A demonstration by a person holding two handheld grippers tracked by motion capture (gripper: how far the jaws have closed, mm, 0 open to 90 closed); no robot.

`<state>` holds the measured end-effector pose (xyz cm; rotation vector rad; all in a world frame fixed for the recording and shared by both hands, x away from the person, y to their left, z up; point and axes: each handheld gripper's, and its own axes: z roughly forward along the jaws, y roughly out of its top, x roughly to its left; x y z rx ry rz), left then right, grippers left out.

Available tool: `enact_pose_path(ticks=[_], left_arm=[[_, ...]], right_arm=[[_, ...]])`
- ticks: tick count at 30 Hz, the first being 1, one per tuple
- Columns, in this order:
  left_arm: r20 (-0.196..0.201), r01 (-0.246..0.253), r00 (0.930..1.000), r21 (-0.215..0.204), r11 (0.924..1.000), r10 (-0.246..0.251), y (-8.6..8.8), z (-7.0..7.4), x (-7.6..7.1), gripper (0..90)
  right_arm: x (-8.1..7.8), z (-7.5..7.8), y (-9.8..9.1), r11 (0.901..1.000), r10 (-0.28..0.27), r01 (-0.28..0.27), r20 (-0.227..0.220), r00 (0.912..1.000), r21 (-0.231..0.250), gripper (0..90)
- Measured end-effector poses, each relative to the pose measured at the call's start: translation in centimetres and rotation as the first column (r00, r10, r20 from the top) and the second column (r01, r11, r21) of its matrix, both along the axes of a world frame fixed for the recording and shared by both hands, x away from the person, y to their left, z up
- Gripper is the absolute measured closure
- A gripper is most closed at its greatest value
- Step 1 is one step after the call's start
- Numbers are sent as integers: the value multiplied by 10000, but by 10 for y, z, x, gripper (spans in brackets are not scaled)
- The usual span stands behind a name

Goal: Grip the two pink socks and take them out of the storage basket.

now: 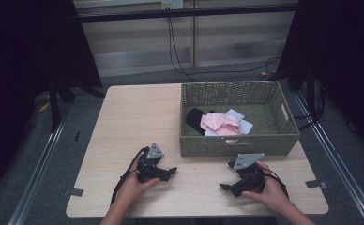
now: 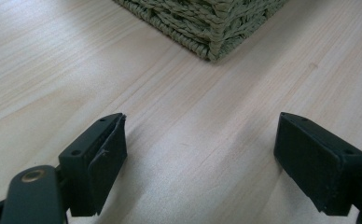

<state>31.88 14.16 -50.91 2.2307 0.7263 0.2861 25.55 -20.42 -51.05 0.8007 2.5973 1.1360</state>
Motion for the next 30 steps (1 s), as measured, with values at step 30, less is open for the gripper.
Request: enact_pose_path(ticks=[30], left_arm=[[-7,-1,10000,-7,10000,1,0,0,0,166]], right_arm=[[21,57,-8,9897,645,-771,-1057,9923,-1203,178]])
